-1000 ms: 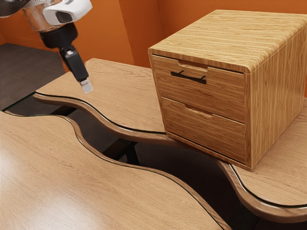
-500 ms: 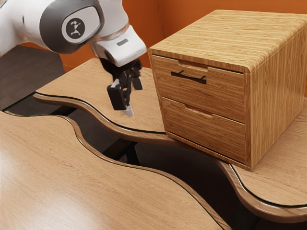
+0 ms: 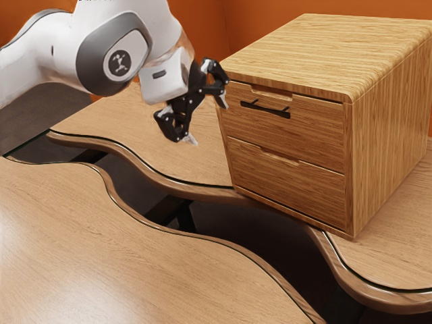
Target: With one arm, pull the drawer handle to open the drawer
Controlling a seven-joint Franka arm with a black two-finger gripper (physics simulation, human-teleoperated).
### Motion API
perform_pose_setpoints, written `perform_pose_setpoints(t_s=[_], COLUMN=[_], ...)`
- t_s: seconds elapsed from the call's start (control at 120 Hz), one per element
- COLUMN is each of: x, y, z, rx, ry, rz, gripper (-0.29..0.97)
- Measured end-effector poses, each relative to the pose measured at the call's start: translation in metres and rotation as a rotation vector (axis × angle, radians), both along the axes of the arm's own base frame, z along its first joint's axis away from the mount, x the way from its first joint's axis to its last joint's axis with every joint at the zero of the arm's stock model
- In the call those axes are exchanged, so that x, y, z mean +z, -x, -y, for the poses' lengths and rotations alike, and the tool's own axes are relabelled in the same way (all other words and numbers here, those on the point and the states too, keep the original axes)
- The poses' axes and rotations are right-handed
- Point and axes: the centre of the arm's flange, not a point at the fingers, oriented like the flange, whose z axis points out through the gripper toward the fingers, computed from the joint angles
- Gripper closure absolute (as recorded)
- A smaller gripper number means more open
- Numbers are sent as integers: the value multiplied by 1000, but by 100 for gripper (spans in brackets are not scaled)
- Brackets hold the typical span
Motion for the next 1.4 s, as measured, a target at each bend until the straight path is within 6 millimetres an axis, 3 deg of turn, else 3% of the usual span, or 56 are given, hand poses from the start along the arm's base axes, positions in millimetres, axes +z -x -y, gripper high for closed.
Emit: perform_pose_setpoints(t_s=[0.125,0.225,0.583,0.667,0.817,0.875,1.042,1.192,1.4], x=[6,12,36,39,31,25,21,3,-13], y=[2,3,-1,-2,-3,-6,-18,-36,-48], z=[47,62,16,23,69,78,52,66,43], rx=[-162,-242,-295,-327,-429,-450,-421,-440,-392], ry=[-29,-49,-127,-160,-191,-199,-219,-231,-223], rz=[37,65,128,133,127,117,110,102,93], gripper=[0,0,0,0,0,0,0,0,0])
